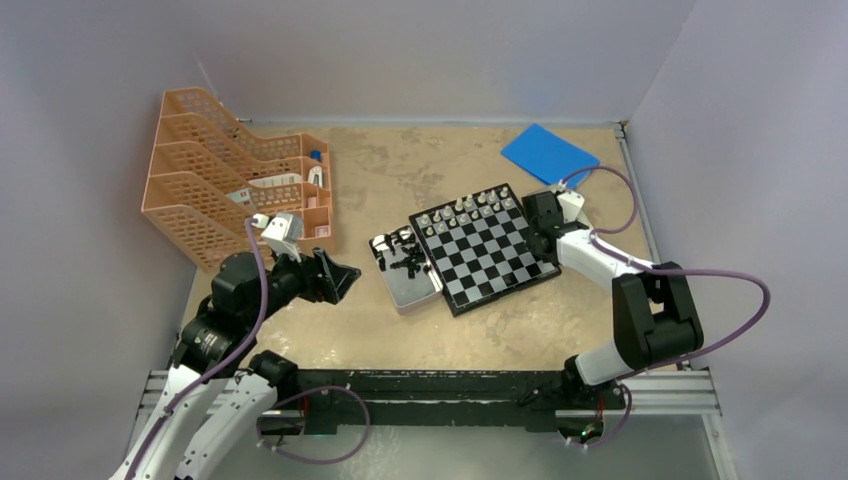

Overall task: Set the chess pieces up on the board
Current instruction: Place the chess piece on the chessboard, then pick up the chess piece from the storage box.

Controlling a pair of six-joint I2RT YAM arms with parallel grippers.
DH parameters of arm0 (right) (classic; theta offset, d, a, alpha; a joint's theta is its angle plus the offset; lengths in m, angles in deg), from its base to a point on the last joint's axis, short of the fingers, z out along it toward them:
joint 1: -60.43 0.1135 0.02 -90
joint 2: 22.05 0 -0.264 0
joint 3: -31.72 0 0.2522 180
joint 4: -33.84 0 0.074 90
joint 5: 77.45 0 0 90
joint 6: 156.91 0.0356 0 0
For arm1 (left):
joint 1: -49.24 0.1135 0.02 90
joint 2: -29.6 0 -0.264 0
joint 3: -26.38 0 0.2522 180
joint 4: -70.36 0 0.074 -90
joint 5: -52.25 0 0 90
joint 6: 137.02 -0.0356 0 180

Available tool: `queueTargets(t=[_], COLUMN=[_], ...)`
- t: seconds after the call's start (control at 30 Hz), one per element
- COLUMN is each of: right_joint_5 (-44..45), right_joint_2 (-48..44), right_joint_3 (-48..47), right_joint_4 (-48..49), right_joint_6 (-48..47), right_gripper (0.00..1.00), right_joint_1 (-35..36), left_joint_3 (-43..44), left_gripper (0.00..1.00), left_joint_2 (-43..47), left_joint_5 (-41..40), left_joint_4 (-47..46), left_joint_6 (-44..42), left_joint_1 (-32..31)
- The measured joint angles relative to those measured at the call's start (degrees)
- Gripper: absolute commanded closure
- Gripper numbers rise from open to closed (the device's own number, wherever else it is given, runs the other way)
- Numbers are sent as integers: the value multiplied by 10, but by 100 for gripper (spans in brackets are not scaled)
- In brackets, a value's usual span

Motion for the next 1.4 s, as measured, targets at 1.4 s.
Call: queueTargets(t=[1.4], right_joint_5=[-397], right_joint_2=[-284], right_joint_3=[76], right_joint_4=[130], right_joint_6=[-134], right_gripper=[61], right_joint_1=[5], left_joint_3=[165], left_gripper=[45], left_joint_2=[-414], left_joint_5=[13], left_joint_4=[-1], left_joint_6=[-71], left_joint_1=[0])
